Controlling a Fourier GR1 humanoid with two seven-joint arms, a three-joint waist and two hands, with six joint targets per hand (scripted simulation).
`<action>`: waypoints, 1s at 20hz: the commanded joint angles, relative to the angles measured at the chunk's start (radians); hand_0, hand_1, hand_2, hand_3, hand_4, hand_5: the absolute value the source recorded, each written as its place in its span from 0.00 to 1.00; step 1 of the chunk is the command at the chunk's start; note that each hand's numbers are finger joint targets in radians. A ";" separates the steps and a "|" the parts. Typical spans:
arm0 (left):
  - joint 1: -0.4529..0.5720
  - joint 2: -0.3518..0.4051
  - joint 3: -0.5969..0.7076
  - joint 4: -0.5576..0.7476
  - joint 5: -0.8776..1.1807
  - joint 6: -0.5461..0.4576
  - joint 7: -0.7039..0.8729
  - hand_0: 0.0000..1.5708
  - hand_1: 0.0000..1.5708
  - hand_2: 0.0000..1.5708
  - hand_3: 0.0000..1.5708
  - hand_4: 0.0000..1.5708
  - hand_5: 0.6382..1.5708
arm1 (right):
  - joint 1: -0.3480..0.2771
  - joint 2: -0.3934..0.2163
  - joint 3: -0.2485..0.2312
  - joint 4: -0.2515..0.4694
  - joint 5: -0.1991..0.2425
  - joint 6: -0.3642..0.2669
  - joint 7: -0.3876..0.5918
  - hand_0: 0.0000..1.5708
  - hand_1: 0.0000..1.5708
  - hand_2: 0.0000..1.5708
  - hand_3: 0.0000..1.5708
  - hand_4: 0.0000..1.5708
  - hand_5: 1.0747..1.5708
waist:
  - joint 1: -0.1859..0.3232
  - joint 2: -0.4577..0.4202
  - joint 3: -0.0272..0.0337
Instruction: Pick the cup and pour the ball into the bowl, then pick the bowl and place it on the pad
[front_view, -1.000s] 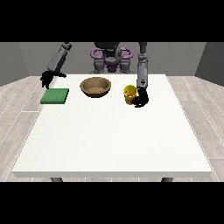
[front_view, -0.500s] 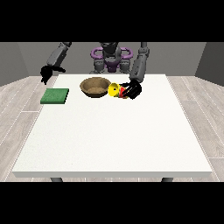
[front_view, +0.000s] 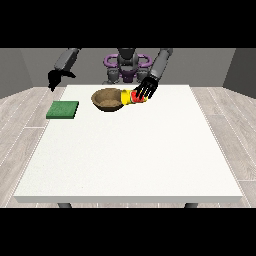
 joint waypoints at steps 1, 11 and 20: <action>-0.065 -0.049 -0.096 0.024 -0.171 -0.054 0.182 0.89 0.89 1.00 1.00 0.67 0.99 | 0.038 -0.004 -0.024 0.063 0.001 -0.012 -0.045 0.00 0.00 0.16 0.13 0.24 0.95 | 0.068 -0.064 -0.0025; -0.190 -0.160 -0.266 -0.047 -0.397 -0.369 0.367 0.33 0.33 1.00 0.91 0.56 0.96 | 0.149 -0.058 -0.068 0.190 0.006 0.010 -0.168 0.00 0.00 0.13 0.18 0.27 0.94 | 0.191 -0.127 -0.0026; -0.197 -0.165 -0.416 -0.220 -0.514 -0.551 0.441 0.00 0.00 1.00 1.00 0.32 0.95 | 0.129 -0.088 -0.095 0.261 -0.004 -0.002 -0.183 0.00 0.00 0.16 0.22 0.25 0.93 | 0.247 -0.127 -0.0028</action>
